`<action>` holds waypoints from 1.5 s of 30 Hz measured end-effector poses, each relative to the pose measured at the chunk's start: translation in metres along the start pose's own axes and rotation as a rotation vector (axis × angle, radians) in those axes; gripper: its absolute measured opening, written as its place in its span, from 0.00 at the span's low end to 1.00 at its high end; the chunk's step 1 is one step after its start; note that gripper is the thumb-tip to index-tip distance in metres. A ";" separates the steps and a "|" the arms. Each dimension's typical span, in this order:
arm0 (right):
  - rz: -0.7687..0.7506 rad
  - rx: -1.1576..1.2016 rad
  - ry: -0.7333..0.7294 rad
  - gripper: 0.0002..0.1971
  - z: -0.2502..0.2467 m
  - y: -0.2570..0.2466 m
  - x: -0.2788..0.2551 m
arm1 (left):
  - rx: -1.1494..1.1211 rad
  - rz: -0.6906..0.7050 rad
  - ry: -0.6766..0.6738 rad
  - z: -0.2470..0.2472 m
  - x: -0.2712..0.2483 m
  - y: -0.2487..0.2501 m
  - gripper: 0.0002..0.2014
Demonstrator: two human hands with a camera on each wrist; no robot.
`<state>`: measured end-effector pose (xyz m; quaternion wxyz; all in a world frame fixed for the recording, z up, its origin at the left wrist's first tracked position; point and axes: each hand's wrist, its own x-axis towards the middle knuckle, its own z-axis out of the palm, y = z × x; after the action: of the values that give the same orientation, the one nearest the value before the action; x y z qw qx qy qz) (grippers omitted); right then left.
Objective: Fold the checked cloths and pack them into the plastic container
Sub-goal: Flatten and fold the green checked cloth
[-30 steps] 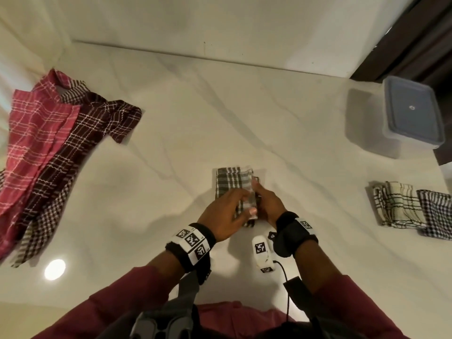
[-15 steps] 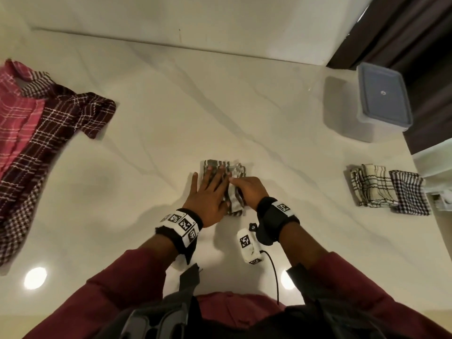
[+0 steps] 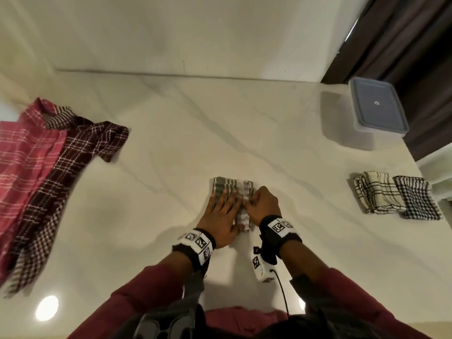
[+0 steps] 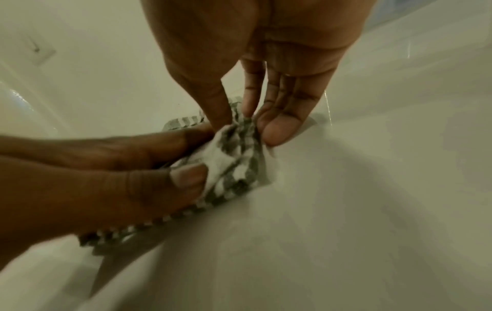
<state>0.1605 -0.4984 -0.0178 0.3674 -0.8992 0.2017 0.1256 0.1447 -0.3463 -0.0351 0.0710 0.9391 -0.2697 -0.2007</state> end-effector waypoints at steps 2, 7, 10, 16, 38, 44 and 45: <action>0.045 0.002 -0.007 0.20 -0.002 0.000 0.002 | 0.017 0.007 -0.041 -0.001 0.001 -0.002 0.40; 0.102 0.007 -0.138 0.12 -0.009 0.007 -0.009 | -0.191 0.022 -0.092 0.001 -0.005 0.007 0.52; 0.086 0.087 -0.145 0.17 -0.018 0.027 -0.023 | -0.358 0.047 -0.048 0.006 -0.015 0.024 0.49; 0.142 0.246 -0.030 0.15 -0.059 0.096 -0.061 | -0.688 0.007 0.163 -0.001 -0.022 0.065 0.16; 0.114 -0.171 0.262 0.30 -0.200 0.327 -0.123 | -0.224 0.427 -0.268 0.019 0.104 0.328 0.29; 0.191 -0.253 0.233 0.38 -0.249 0.382 -0.103 | 0.219 0.231 -0.223 0.028 0.140 0.356 0.49; 0.190 -0.279 0.222 0.39 -0.252 0.380 -0.097 | 0.186 0.223 -0.262 0.027 0.145 0.354 0.50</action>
<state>-0.0792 -0.8980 -0.0368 0.2013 -0.9267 0.3055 0.0863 0.0763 -0.7233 -0.0228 -0.0300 0.8718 -0.3964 -0.2862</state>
